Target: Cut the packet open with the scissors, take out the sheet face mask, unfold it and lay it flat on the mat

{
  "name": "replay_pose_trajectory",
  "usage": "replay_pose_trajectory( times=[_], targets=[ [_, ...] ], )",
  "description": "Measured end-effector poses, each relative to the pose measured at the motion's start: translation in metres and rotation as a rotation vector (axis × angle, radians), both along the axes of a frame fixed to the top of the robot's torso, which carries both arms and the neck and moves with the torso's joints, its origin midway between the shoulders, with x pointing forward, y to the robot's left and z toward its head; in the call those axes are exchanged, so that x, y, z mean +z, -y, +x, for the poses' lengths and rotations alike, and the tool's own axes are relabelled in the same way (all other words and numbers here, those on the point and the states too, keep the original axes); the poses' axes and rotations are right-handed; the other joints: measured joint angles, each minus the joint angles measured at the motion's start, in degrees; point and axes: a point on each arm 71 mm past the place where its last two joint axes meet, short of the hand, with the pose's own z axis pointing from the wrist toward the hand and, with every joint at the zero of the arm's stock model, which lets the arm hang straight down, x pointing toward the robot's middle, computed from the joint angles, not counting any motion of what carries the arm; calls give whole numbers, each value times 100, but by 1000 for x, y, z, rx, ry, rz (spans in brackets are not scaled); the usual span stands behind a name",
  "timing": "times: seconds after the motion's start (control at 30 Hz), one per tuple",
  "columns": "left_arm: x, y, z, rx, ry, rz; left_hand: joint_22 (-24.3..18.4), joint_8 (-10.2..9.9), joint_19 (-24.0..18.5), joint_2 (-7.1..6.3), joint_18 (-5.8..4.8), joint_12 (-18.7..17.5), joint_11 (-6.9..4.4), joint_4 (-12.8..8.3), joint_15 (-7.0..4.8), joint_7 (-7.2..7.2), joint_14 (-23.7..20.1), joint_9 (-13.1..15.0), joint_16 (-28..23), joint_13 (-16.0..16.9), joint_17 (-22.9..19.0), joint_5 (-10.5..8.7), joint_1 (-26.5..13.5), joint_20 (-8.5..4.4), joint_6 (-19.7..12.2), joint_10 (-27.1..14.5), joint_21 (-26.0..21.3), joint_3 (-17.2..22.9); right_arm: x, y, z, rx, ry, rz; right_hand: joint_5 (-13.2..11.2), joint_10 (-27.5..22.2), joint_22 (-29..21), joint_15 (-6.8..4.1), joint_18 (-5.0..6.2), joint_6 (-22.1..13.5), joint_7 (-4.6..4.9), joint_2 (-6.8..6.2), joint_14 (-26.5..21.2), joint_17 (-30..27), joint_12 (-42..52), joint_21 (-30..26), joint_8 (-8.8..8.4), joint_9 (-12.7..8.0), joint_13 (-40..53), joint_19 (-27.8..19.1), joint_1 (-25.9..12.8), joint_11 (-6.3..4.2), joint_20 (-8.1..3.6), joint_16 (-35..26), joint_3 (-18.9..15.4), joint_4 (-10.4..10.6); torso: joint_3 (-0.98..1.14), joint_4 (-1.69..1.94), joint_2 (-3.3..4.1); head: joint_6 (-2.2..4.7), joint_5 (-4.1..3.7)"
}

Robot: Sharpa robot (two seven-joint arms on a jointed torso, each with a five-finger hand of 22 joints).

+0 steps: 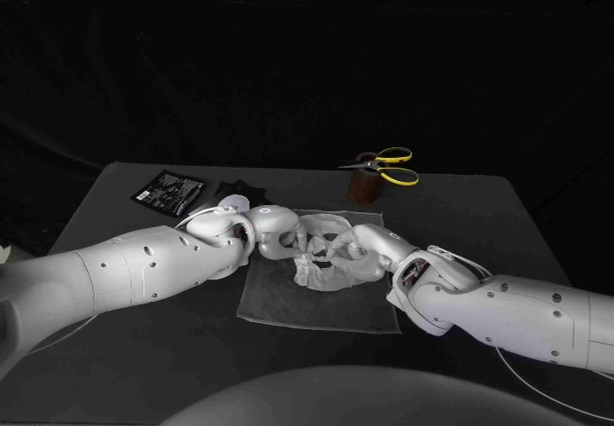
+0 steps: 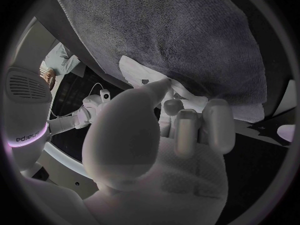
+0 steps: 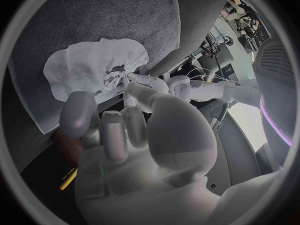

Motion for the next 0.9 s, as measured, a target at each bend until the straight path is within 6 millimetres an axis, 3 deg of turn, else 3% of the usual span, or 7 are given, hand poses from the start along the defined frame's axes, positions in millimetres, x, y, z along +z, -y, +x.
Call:
replay_pose_trajectory(
  times=[0.23,0.3,0.9],
  targets=[
    [0,-1,0,-2,4,-5,-1,60,20,137,-10,26,-8,55,-21,-21,21,43,0,121,0,-8,-62,-21,20,156,29,54,0,0,0,-1,0,-1,0,0,3,0,0,1,-1,0,0,-3,0,0,0,-2,2,0,0,0,0,-15,0,0,-4,2,0,0,-1],
    [0,-2,-1,-3,7,-9,-1,86,32,160,-90,71,-12,55,-21,-21,21,43,0,203,0,-19,-69,-32,19,216,46,54,0,0,0,-1,0,-1,0,-1,4,0,0,2,-1,0,0,-4,0,0,0,-3,4,0,0,-1,0,-19,0,0,-3,2,0,0,-2],
    [7,-12,-4,-16,40,-70,-5,216,40,226,-89,175,-54,99,-61,-37,21,44,24,507,0,-43,-106,-41,2,440,47,148,0,1,0,-4,-1,-3,-34,-10,1,0,0,3,-3,0,0,-3,0,0,0,-3,2,-20,0,-10,20,1,-40,40,-2,3,-1,0,3]
  ],
)
